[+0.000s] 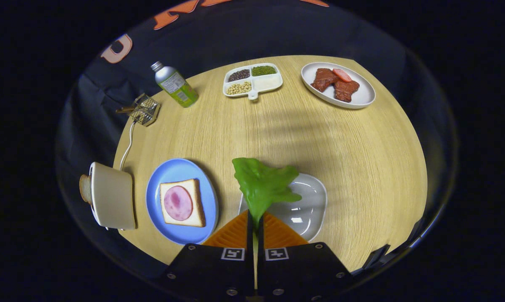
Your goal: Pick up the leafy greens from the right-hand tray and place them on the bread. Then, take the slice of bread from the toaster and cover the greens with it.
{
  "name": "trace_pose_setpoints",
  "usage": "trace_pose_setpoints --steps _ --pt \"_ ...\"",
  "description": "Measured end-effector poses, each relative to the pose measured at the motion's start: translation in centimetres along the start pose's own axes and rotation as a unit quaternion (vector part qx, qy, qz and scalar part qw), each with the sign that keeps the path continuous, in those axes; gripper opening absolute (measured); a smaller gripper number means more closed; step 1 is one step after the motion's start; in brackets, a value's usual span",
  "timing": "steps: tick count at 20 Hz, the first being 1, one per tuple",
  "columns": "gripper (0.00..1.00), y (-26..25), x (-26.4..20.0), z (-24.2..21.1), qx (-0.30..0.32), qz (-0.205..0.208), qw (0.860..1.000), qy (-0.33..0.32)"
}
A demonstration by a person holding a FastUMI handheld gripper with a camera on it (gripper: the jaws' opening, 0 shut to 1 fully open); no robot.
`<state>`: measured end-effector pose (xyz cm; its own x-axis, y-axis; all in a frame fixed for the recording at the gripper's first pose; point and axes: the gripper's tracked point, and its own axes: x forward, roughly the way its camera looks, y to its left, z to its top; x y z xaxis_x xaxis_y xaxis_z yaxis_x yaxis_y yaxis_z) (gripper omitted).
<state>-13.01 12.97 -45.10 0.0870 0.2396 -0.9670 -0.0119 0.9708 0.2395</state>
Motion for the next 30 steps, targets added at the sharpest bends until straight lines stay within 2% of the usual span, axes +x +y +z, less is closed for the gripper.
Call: trace_pose_setpoints --steps 14,21,23,30 --pt "0.04 11.5 0.8 -0.4 -0.099 0.049 0.994 0.018" --pt "0.04 15.4 2.3 -1.1 -0.119 0.059 0.991 0.034" --pt "0.06 15.8 2.7 -1.2 -0.124 0.053 0.990 0.036" --pt "0.21 16.4 3.5 -1.2 -0.134 0.026 0.990 0.031"
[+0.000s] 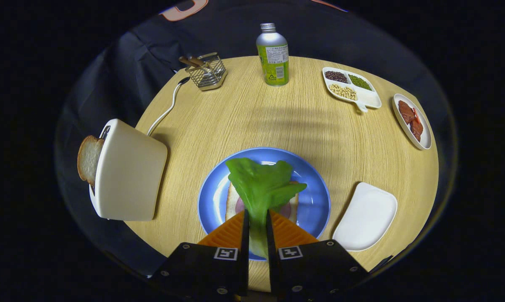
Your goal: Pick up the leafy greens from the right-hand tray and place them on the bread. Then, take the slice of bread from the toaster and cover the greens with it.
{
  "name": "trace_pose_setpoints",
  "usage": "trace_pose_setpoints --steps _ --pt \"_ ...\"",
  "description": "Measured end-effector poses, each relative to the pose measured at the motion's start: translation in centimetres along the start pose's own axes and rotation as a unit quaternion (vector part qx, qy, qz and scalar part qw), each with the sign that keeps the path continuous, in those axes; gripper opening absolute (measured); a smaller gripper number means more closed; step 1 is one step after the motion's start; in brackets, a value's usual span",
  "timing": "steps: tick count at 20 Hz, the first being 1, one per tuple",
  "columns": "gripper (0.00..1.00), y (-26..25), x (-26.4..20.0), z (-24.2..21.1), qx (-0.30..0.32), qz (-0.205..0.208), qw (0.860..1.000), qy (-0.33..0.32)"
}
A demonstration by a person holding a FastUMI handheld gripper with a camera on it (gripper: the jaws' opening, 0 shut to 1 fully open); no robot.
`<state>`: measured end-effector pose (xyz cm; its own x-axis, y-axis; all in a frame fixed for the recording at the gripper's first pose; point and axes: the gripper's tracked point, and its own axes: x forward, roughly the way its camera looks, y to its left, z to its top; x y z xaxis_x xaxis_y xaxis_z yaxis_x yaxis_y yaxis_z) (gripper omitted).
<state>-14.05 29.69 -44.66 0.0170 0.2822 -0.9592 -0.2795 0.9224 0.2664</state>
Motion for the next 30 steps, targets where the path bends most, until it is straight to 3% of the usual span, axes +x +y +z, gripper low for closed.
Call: trace_pose_setpoints --steps 4,6,8,11,15,20,30 --pt "0.34 0.6 -0.8 0.5 0.005 -0.006 1.000 -0.005" --pt "0.36 1.6 -2.1 0.9 0.010 -0.002 1.000 -0.007" --pt "0.37 3.2 -3.8 1.9 0.014 0.009 1.000 -0.014" --pt "0.48 5.9 -6.4 3.7 0.007 0.019 0.999 -0.028" --pt "0.55 10.7 -9.8 5.6 -0.003 0.046 0.998 -0.042" --pt "0.76 16.5 -11.9 7.3 -0.023 0.069 0.996 -0.044" --pt "0.80 27.0 -11.9 8.0 -0.048 0.122 0.991 -0.009"
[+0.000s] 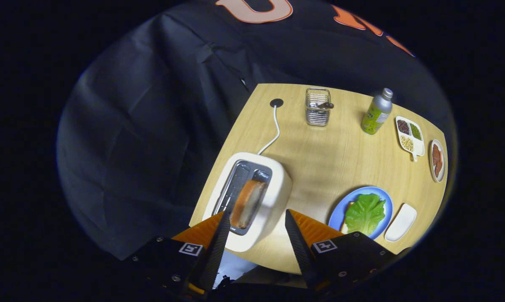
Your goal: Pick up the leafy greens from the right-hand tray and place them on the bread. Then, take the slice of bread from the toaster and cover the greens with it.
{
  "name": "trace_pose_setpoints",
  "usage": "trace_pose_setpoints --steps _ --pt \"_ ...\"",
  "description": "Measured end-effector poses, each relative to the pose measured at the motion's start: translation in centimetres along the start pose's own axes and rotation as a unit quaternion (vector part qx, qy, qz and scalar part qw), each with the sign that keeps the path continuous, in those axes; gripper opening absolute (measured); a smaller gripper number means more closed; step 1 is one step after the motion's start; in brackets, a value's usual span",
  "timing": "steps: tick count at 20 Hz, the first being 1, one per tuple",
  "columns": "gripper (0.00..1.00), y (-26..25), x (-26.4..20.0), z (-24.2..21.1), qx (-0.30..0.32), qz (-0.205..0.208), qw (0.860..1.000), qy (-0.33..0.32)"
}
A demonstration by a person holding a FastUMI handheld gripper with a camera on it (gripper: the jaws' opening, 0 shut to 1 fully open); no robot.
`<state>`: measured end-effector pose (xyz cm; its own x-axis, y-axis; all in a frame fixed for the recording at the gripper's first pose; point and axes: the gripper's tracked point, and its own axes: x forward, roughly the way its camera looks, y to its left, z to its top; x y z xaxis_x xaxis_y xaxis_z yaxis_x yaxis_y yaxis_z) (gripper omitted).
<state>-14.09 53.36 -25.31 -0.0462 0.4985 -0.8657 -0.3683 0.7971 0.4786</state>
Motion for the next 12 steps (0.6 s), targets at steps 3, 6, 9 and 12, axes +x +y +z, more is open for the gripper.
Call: trace_pose_setpoints --steps 3,6,9,12 --pt "0.80 1.1 1.3 0.2 -0.001 -0.007 1.000 0.011" --pt "0.75 0.9 2.7 0.2 0.002 -0.026 0.999 0.027" --pt "0.70 1.0 4.1 0.1 0.002 -0.035 0.999 0.036" --pt "0.66 1.1 5.3 -0.1 -0.002 -0.047 0.998 0.047"
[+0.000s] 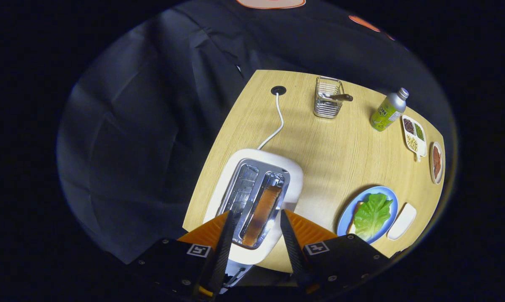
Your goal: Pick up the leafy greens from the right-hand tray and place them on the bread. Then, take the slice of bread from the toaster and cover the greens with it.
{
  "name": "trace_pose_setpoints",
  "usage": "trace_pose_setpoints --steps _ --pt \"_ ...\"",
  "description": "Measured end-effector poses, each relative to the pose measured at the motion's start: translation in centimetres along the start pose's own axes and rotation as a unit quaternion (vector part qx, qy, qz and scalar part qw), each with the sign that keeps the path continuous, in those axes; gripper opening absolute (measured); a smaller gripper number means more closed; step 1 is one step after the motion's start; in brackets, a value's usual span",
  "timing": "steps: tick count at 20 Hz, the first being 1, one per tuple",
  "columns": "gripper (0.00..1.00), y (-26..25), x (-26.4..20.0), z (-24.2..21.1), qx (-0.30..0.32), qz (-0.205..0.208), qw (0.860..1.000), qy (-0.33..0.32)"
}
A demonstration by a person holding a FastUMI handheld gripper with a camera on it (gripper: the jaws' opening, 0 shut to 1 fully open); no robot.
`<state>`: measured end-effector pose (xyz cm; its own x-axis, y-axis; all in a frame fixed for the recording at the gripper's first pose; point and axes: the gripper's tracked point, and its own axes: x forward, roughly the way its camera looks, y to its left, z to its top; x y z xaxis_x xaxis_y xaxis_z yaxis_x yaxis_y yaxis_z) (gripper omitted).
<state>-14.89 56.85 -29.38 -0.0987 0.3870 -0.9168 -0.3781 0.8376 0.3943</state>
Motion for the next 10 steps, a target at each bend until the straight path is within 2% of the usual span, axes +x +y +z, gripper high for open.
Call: trace_pose_setpoints --steps 5,7,8,10 --pt "0.51 -0.23 1.24 -0.09 -0.005 -0.014 1.000 0.004" --pt "0.42 -0.22 1.20 0.06 -0.003 -0.011 1.000 0.000" --pt "0.32 -0.21 1.12 0.11 0.001 -0.008 1.000 -0.002" --pt "0.20 -0.30 0.58 0.26 0.005 0.001 1.000 -0.011"
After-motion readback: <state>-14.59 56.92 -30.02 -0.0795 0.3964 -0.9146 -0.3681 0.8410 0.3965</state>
